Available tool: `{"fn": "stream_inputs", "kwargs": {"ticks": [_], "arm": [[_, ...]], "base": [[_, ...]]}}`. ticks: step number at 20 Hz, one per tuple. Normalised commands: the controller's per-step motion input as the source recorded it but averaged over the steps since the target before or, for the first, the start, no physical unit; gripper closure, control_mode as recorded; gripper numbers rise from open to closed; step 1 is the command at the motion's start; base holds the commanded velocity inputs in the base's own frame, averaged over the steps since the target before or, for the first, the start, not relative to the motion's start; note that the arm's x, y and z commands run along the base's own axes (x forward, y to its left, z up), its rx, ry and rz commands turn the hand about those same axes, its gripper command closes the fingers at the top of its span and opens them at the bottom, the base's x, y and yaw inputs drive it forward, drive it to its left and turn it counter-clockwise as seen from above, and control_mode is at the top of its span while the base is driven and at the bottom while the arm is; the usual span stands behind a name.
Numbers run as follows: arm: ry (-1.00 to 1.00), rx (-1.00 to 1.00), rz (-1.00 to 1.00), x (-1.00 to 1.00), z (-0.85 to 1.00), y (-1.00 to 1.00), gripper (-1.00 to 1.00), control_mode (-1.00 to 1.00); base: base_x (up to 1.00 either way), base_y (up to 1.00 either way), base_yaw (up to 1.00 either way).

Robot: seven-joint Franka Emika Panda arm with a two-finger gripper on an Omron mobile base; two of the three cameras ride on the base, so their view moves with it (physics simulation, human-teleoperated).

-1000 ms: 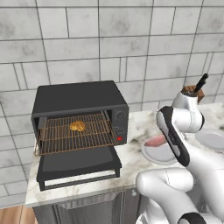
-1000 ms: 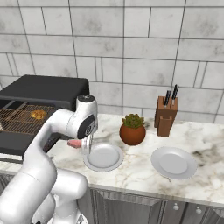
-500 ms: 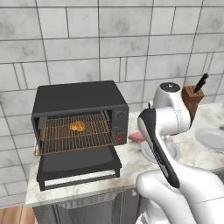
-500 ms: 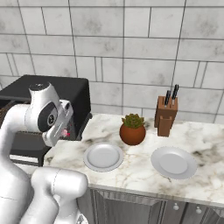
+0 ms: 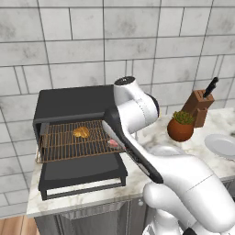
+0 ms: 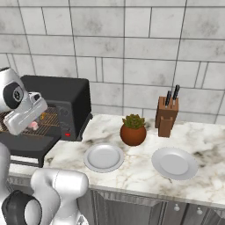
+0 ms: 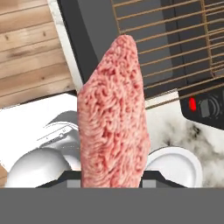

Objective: Open the toaster oven door. Place the bread on the bottom rack in the toaster oven and place the steak on the top rack.

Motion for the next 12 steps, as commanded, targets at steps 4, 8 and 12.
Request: {"fn": "stream_inputs", "kwargs": {"ticks": [4,8,12], "arm": [[0.01,-0.02,-0.19,0.08,-0.09,0.99,1.0,-1.0],[0.0,0.0,-0.18,0.24,-0.11,0.7,1.0,-1.0],[0.0,0.0,-0.09,0.36,-0.57,0.42,1.0,-1.0]], "base": [[0.0,0.0,0.0],[0.0,0.0,0.0],[0.0,0.0,0.0]]}}
